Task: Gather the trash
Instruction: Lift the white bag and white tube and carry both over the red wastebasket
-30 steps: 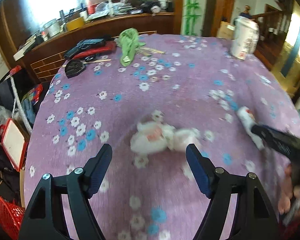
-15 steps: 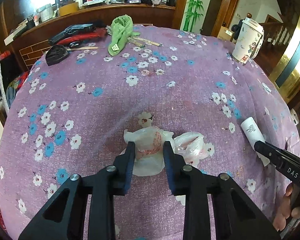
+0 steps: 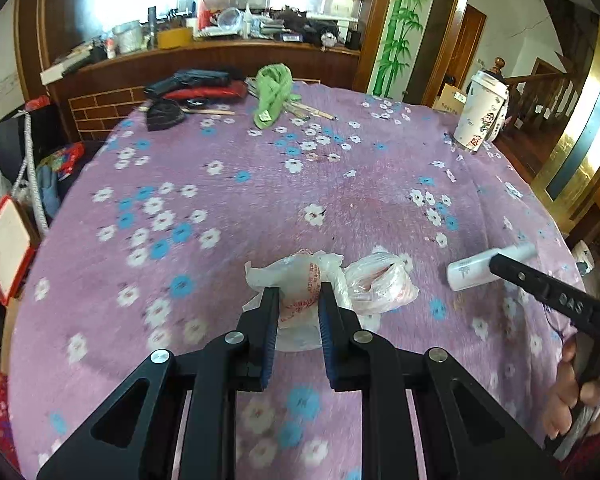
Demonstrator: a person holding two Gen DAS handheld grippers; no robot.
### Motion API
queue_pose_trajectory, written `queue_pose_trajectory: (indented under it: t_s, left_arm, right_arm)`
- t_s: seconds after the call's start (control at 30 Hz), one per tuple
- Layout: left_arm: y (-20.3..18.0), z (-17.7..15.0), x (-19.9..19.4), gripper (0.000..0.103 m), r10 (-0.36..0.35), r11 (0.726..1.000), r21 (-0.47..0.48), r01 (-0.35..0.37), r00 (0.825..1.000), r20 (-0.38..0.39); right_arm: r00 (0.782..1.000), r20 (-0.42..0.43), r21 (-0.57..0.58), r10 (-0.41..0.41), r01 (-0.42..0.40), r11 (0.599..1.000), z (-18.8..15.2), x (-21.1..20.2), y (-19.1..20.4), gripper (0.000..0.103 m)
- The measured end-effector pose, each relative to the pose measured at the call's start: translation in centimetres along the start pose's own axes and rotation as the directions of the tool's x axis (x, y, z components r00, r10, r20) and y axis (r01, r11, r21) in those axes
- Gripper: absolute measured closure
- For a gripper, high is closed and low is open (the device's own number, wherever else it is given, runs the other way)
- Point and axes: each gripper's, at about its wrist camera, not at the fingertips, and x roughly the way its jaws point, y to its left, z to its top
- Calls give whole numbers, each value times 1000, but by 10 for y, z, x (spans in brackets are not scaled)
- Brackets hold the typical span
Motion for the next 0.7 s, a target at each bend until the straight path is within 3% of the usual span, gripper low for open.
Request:
queue_pose_trajectory:
  t_s: [0.17,0.43,0.7]
  left_arm:
    - [15,-21,-35,85,4,1000,-8,-4,1000,29]
    - [29,-60,-82,84,39,999,7,-40,993,108]
    - [37,-91,-106,84,41,999,-3,-41,990,134]
  right_arm:
    - [999,-45,-56,10,-12,998,-25,-9,21,71]
    - [998,-15,-131,56,-58,990,-71,-54,53,71]
    - [994,31,-185,101,-93,978,-107,-86,94,71]
